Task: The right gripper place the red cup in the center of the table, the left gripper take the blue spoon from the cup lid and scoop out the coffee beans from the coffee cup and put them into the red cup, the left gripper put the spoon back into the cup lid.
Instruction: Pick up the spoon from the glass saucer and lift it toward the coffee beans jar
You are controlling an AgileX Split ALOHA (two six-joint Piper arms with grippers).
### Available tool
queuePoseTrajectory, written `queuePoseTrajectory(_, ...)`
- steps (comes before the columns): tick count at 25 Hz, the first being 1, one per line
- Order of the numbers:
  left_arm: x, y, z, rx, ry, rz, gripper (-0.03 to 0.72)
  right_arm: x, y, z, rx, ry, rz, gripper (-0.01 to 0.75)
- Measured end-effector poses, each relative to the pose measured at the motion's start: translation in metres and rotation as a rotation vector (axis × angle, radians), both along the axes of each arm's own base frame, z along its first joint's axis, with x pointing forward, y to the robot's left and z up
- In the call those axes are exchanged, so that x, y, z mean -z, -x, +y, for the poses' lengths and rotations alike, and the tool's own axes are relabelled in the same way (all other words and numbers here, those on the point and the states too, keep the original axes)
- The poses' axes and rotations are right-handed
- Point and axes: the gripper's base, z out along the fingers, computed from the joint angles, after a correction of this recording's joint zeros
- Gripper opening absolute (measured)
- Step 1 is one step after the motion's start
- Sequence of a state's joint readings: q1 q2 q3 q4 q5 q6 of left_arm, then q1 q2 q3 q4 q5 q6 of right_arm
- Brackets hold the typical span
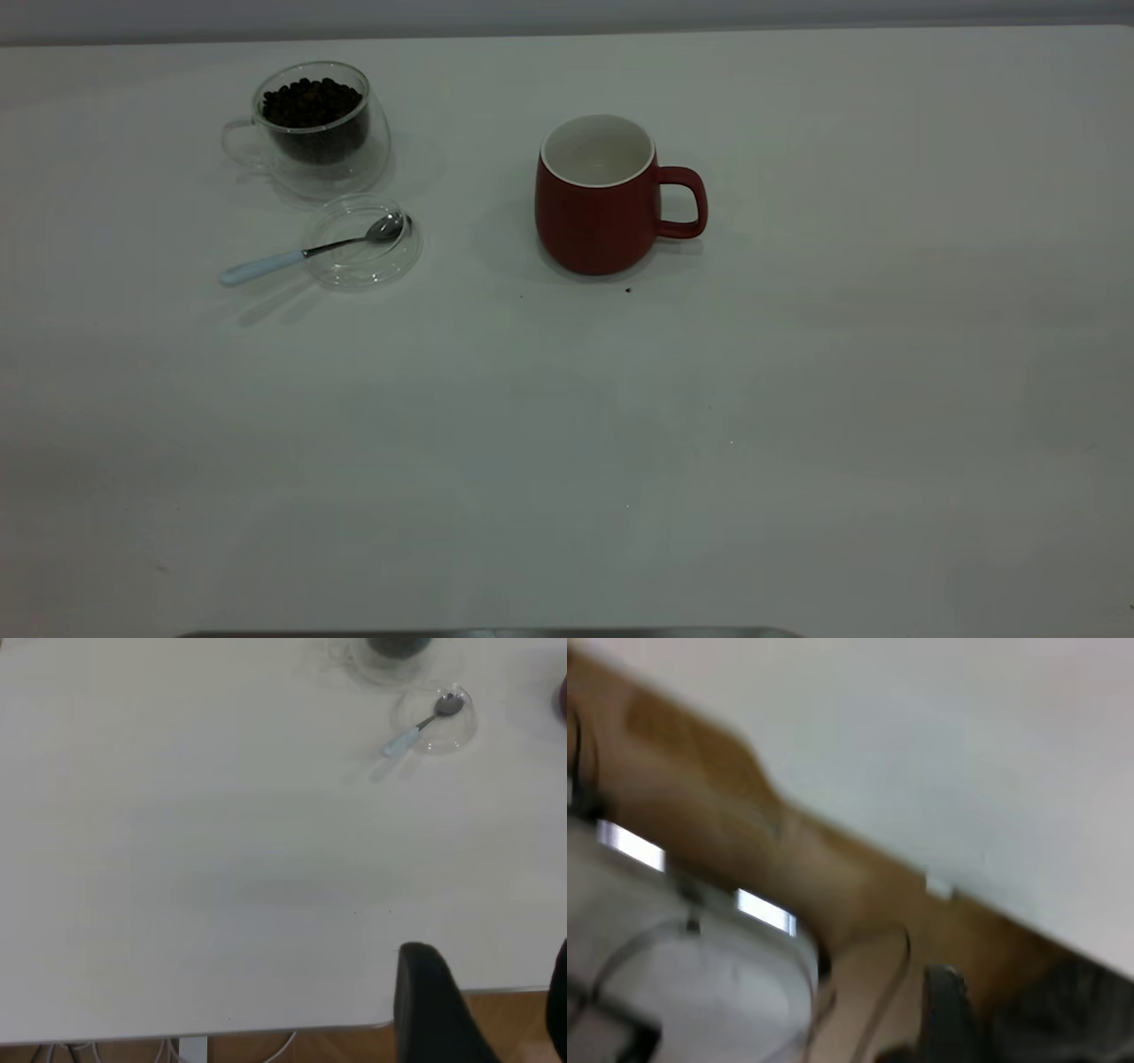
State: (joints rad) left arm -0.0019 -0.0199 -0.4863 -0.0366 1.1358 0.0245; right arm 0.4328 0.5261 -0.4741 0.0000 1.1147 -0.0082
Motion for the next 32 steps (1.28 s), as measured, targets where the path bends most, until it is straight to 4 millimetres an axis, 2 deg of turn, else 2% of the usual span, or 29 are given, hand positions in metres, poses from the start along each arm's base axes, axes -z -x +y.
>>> queuePoseTrajectory(7,0.000,0.000,0.000,0.000,0.000,0.000,0.379,-0.012,0.031,-0.023,0.251,-0.084,-0.265,0.550)
queuePoseTrajectory(14,0.000,0.000,0.000,0.000,0.000,0.000,0.379,-0.015,0.066,-0.029,0.283,-0.147,-0.494,0.550)
queuePoseTrajectory(32,0.000,0.000,0.000,-0.001,0.002,0.000,0.379,-0.014,0.068,-0.029,0.285,-0.150,-0.505,0.550)
